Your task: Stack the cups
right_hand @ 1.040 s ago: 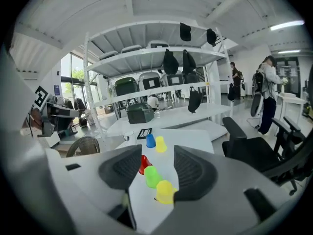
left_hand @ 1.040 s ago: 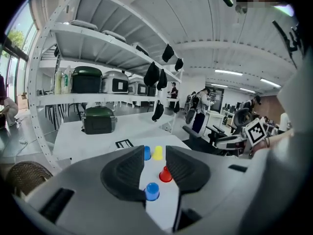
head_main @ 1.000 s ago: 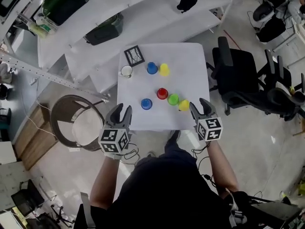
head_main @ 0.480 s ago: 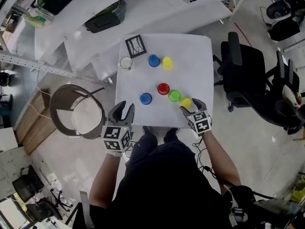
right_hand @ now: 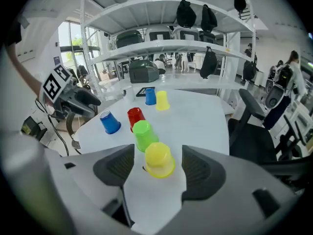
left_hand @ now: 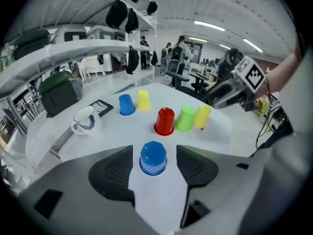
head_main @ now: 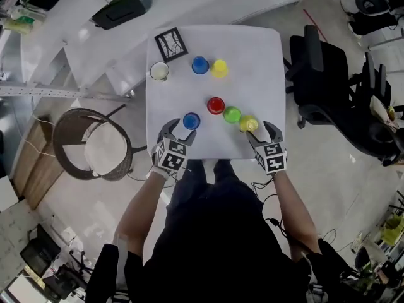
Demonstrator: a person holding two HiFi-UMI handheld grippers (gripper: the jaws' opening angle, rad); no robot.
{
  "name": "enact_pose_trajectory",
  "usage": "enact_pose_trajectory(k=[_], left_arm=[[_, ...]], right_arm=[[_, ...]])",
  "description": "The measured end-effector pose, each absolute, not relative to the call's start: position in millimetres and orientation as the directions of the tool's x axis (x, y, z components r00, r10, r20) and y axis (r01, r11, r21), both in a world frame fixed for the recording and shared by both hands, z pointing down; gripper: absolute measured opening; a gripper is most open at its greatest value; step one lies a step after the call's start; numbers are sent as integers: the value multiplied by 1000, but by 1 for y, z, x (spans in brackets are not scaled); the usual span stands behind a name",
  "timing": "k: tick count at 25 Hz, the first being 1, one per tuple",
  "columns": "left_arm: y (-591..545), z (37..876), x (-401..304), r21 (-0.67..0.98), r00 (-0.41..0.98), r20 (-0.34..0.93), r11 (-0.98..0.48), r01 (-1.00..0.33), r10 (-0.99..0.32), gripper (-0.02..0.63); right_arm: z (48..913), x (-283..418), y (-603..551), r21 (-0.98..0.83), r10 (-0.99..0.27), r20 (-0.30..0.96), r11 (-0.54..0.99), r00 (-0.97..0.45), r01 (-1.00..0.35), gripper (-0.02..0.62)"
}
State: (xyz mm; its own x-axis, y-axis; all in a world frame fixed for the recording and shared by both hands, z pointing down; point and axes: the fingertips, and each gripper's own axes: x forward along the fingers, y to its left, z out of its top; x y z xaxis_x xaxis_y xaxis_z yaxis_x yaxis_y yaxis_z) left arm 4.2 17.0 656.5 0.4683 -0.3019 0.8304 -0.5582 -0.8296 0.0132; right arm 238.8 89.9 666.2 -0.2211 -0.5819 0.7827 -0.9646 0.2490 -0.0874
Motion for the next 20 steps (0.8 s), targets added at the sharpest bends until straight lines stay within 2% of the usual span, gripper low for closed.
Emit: enact_pose_trajectory(k=[6, 10, 20], left_arm=[[1, 709, 15, -10, 437, 867, -884, -468, -241, 265], [2, 712, 10, -3, 453, 862, -897, -442, -226, 239], [-49, 697, -66, -34, 418, 849, -823, -566, -322, 239]], right_arm=[[657, 252, 104, -64, -601, 788, 139, -136, -988, 301], [659, 254, 114, -63, -597, 796, 79, -98, -995, 298], [650, 236, 100, -77, -608, 788, 53, -93, -996, 298]])
